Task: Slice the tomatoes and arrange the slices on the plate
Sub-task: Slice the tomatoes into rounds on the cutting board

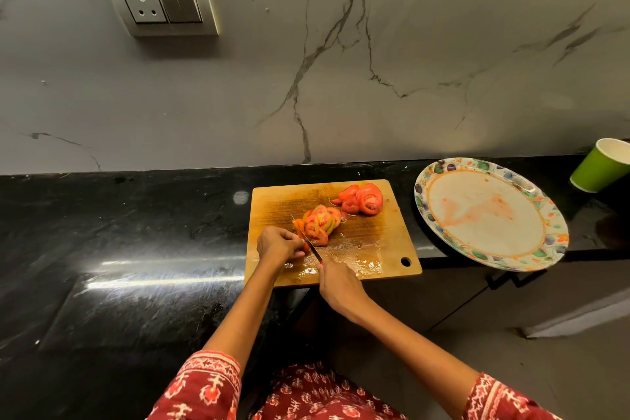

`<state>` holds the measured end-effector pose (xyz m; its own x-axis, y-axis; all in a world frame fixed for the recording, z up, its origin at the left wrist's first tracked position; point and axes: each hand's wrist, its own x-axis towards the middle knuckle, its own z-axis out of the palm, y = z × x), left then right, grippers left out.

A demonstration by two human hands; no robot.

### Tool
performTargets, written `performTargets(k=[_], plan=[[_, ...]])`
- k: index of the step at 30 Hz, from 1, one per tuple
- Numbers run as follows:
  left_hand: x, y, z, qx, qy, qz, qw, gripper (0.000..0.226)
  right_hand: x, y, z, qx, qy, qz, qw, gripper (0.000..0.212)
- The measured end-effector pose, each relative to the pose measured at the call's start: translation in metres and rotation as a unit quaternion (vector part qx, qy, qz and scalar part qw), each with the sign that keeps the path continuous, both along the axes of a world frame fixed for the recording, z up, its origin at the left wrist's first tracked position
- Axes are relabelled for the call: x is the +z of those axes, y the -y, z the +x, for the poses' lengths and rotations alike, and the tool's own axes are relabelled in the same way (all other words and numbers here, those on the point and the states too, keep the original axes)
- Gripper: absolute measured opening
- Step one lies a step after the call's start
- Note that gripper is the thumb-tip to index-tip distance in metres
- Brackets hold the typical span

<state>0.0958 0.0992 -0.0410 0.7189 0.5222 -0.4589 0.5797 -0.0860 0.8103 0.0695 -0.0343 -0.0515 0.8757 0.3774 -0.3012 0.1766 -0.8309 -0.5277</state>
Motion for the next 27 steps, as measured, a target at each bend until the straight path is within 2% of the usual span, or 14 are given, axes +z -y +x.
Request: performTargets(k=[9, 12, 20, 27], plan=[[-0.005, -0.002, -0.001, 0.028, 0.009, 0.005, 1.0, 0.015, 0.0, -0.015, 0.008, -0.01, 0.006, 0.015, 1.0, 0.033], [-0.005, -0.001, -0.001, 0.022, 0.003, 0.007, 1.0, 0.018, -0.003, -0.011, 0.007, -0.008, 0.008, 0.02, 1.0, 0.032], [-0.003, -0.004, 0.001, -0.003, -0.004, 0.004, 1.0, 0.018, -0.001, 0.001, -0.005, -0.008, 0.009, -0.023, 1.0, 0.033], [-0.012, -0.004, -0.003, -0.009, 0.021, -0.002, 1.0, 0.014, 0.0, -0.005, 0.009, -0.02, -0.031, -0.011, 0.999, 0.032]])
